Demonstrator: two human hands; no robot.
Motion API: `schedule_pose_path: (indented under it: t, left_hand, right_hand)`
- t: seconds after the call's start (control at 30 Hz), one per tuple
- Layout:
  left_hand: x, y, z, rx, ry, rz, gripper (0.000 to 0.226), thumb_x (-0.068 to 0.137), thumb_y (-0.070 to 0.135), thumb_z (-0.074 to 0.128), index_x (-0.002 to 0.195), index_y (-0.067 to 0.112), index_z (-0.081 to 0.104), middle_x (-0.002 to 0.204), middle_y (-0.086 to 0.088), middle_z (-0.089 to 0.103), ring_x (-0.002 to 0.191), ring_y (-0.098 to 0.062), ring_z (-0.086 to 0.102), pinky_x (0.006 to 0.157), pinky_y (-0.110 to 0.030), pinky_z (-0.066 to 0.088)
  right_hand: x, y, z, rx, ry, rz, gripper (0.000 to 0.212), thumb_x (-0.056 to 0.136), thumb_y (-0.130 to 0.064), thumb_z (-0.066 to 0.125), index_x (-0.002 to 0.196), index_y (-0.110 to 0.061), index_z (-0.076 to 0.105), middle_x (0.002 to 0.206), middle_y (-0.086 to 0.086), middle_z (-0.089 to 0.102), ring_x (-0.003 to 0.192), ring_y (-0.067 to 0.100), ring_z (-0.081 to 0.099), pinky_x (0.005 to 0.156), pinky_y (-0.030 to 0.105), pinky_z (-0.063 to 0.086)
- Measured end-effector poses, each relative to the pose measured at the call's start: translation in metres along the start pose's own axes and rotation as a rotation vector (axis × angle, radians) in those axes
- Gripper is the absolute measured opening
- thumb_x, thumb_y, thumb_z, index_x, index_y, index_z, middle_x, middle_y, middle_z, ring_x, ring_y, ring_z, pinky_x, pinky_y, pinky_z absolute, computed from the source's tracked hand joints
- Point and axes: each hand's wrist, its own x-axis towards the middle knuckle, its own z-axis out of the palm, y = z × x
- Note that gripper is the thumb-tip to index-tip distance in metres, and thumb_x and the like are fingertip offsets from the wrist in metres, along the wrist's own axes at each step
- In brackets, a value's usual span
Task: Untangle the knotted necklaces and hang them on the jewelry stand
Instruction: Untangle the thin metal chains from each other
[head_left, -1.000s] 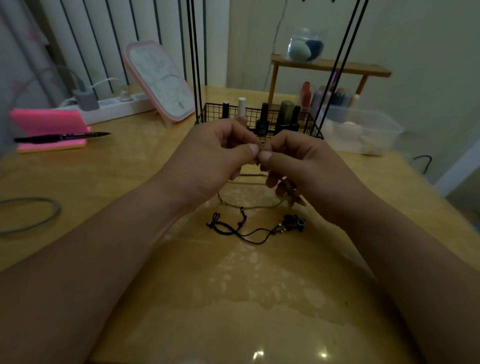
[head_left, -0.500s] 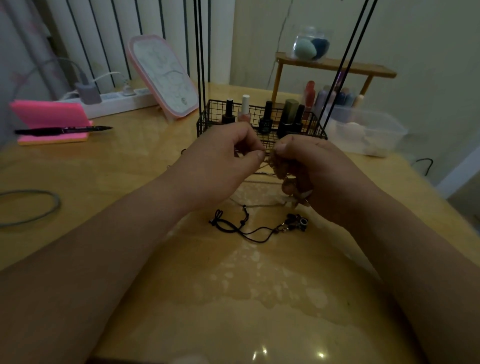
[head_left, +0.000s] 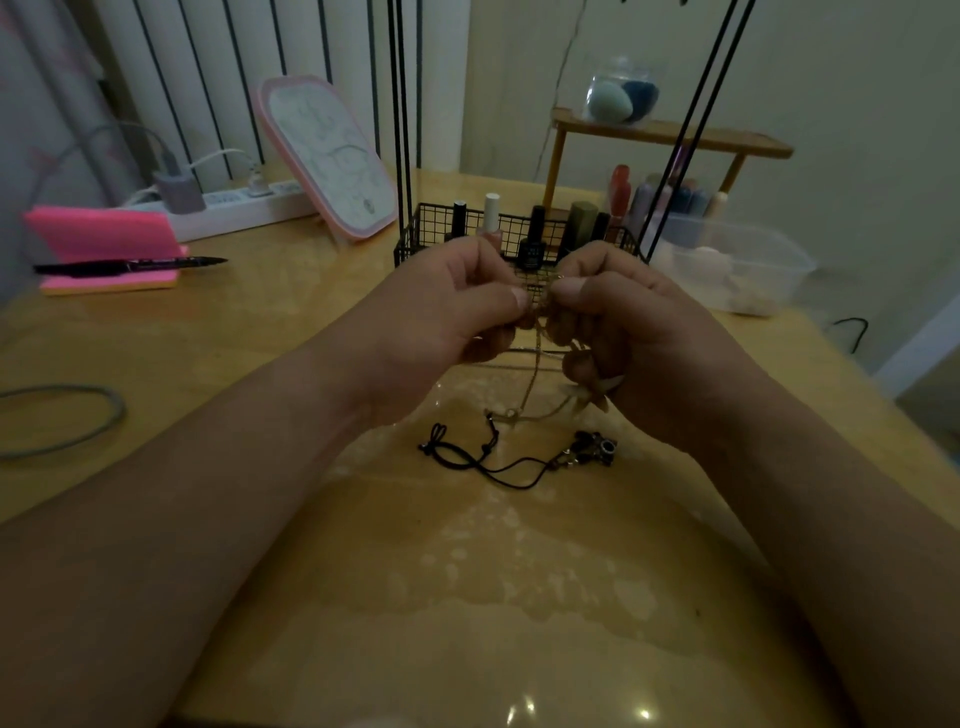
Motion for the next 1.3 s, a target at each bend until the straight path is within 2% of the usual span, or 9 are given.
schedule_pose_path:
  t: [0.17, 0.23, 0.5, 0.6, 0.67, 0.77, 0.9, 1.03, 1.3]
  left_hand:
    - [-0.005, 0.002, 0.000, 0.539, 0.017, 0.202, 0.009, 0.100, 0.012, 0.064, 0.104, 0.019, 0.067, 0.096, -0.003, 0.068, 0.085, -0.013, 0.065, 0.075, -0.024, 0.056]
    - [-0.005, 0.004, -0.001, 0.602, 0.062, 0.244, 0.007, 0.100, 0.017, 0.065, 0.103, 0.022, 0.069, 0.096, 0.004, 0.067, 0.088, -0.010, 0.064, 0.077, -0.024, 0.055]
    - [-0.005, 0.005, 0.008, 0.081, 0.037, -0.015, 0.008, 0.107, 0.010, 0.051, 0.106, 0.010, 0.059, 0.095, -0.013, 0.077, 0.089, -0.028, 0.078, 0.086, -0.043, 0.061]
    - [-0.005, 0.006, 0.012, -0.004, 0.024, -0.052, 0.010, 0.108, 0.011, 0.046, 0.106, 0.008, 0.055, 0.079, -0.010, 0.072, 0.068, -0.029, 0.071, 0.071, -0.042, 0.059]
    - [-0.007, 0.007, 0.012, -0.018, 0.023, -0.058, 0.009, 0.108, 0.011, 0.046, 0.103, 0.010, 0.055, 0.070, -0.005, 0.062, 0.050, -0.020, 0.052, 0.057, -0.035, 0.053]
    - [-0.006, 0.007, 0.011, -0.071, 0.020, -0.060, 0.011, 0.106, 0.009, 0.047, 0.099, 0.013, 0.054, 0.070, -0.004, 0.055, 0.045, -0.013, 0.036, 0.047, -0.029, 0.044]
    - [-0.005, 0.004, 0.010, 0.028, 0.008, -0.030, 0.011, 0.101, 0.007, 0.052, 0.092, 0.012, 0.057, 0.076, -0.003, 0.064, 0.048, -0.014, 0.043, 0.050, -0.032, 0.049]
    - [-0.005, 0.000, 0.011, 0.190, -0.022, 0.029, 0.017, 0.096, 0.003, 0.058, 0.083, 0.013, 0.053, 0.058, 0.000, 0.048, 0.050, -0.017, 0.044, 0.053, -0.034, 0.052]
    - [-0.002, 0.006, 0.005, -0.141, 0.017, -0.043, 0.028, 0.095, 0.002, 0.051, 0.073, 0.019, 0.048, 0.090, -0.013, 0.052, 0.051, -0.012, 0.036, 0.045, -0.024, 0.038]
  right_hand:
    - [0.001, 0.004, -0.001, 0.027, 0.002, 0.000, 0.004, 0.087, -0.017, 0.063, 0.087, -0.020, 0.060, 0.079, 0.000, 0.051, 0.069, 0.010, 0.048, 0.054, 0.022, 0.036]
    - [0.001, 0.003, -0.002, 0.015, 0.004, 0.010, 0.004, 0.086, -0.018, 0.061, 0.086, -0.021, 0.059, 0.078, -0.001, 0.049, 0.068, 0.010, 0.048, 0.054, 0.023, 0.036]
    - [0.001, 0.001, 0.000, -0.134, 0.022, 0.009, 0.003, 0.086, -0.022, 0.057, 0.083, -0.023, 0.059, 0.078, -0.003, 0.057, 0.070, 0.011, 0.052, 0.054, 0.024, 0.040]
    - [-0.001, -0.001, -0.002, -0.126, 0.033, -0.008, 0.009, 0.096, -0.019, 0.058, 0.088, -0.023, 0.060, 0.082, 0.002, 0.054, 0.072, 0.016, 0.051, 0.054, 0.027, 0.038]
    - [-0.002, -0.002, -0.002, -0.121, 0.035, -0.019, 0.012, 0.101, -0.016, 0.057, 0.091, -0.021, 0.059, 0.080, 0.001, 0.052, 0.069, 0.014, 0.052, 0.053, 0.027, 0.036]
    - [-0.002, -0.002, -0.001, -0.081, 0.037, -0.033, 0.011, 0.100, -0.016, 0.059, 0.091, -0.021, 0.063, 0.079, -0.001, 0.054, 0.069, 0.014, 0.053, 0.054, 0.027, 0.035]
    - [0.000, 0.000, 0.000, 0.027, 0.034, 0.000, 0.010, 0.098, -0.021, 0.061, 0.090, -0.024, 0.068, 0.087, -0.001, 0.061, 0.077, 0.010, 0.057, 0.058, 0.025, 0.040]
    - [0.000, 0.000, 0.006, 0.159, 0.005, 0.045, 0.014, 0.098, -0.015, 0.051, 0.090, -0.017, 0.062, 0.087, -0.003, 0.065, 0.078, 0.007, 0.061, 0.057, 0.023, 0.042]
    - [0.000, -0.001, 0.001, 0.002, 0.082, 0.175, 0.022, 0.106, -0.031, 0.052, 0.103, -0.012, 0.063, 0.092, 0.003, 0.058, 0.066, 0.010, 0.054, 0.049, 0.022, 0.039]
